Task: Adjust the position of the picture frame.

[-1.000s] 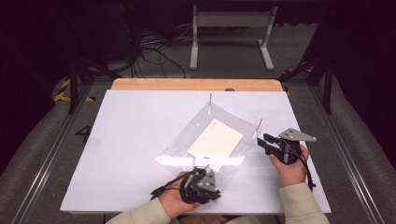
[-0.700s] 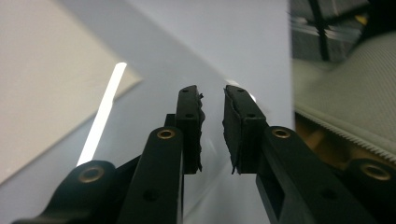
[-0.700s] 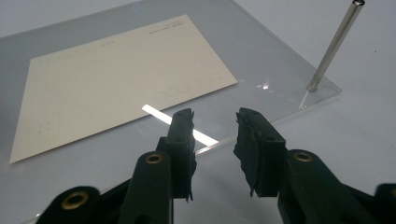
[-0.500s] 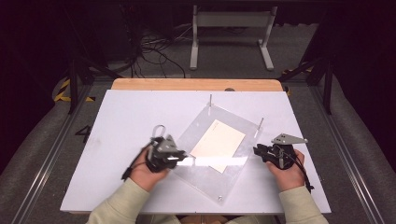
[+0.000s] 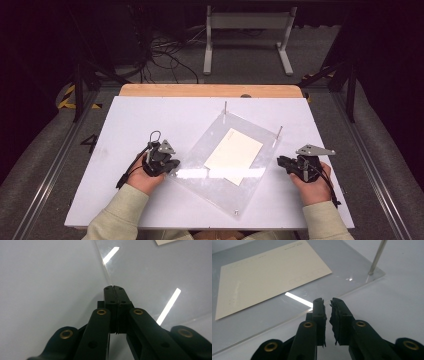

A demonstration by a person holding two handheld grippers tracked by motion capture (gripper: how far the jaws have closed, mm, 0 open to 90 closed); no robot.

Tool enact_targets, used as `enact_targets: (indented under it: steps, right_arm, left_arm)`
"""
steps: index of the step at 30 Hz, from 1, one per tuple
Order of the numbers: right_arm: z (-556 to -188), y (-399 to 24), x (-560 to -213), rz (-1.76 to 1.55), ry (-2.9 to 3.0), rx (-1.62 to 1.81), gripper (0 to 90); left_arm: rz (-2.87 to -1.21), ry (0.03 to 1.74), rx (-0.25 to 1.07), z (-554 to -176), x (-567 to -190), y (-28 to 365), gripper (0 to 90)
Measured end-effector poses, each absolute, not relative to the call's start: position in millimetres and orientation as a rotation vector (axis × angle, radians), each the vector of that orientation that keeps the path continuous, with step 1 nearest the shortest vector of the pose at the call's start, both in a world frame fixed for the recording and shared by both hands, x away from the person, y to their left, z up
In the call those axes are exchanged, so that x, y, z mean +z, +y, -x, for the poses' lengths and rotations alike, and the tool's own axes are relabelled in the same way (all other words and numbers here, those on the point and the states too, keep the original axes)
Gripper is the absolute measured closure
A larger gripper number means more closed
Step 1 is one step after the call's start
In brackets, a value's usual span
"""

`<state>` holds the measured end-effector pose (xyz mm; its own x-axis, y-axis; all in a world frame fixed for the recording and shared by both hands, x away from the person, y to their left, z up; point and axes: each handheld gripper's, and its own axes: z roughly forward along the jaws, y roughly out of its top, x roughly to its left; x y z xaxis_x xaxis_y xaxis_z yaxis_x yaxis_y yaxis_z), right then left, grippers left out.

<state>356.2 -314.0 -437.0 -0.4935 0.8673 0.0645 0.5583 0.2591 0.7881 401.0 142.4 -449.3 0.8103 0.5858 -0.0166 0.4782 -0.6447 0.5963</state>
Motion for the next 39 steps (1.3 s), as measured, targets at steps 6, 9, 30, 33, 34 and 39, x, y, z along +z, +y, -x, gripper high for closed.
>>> enact_targets:
  steps: [6, 9, 30, 33, 34, 39]
  right_arm:
    - [-358.1, -330.7, -435.7, -1.402, 2.069, 1.085, 78.1]
    - [-364.7, -337.0, -439.1, -1.475, 2.051, 1.041, 84.1]
    - [-471.0, -270.9, -442.5, -1.359, 2.224, 0.787, 90.0]
    - [-484.0, -248.8, -442.8, -1.328, 2.264, 0.812, 90.0]
    - [-484.0, -248.8, -442.8, -1.328, 2.264, 0.812, 90.0]
    - [-489.9, -230.4, -442.3, -1.281, 2.314, 0.855, 90.0]
  left_arm:
    - [-2.415, 0.586, -0.01, -379.5, -450.1, 120.0, 90.0]
    - [-2.428, 0.529, -0.026, -368.9, -448.3, 106.1, 90.0]
    - [-2.28, 0.784, 0.06, -363.4, -446.2, 169.3, 90.0]
    - [-2.301, 0.768, 0.017, -359.2, -448.5, 169.1, 90.0]
    - [-2.301, 0.768, 0.017, -359.2, -448.5, 169.1, 90.0]
    - [-2.316, 0.729, 0.063, -348.3, -442.5, 168.7, 90.0]
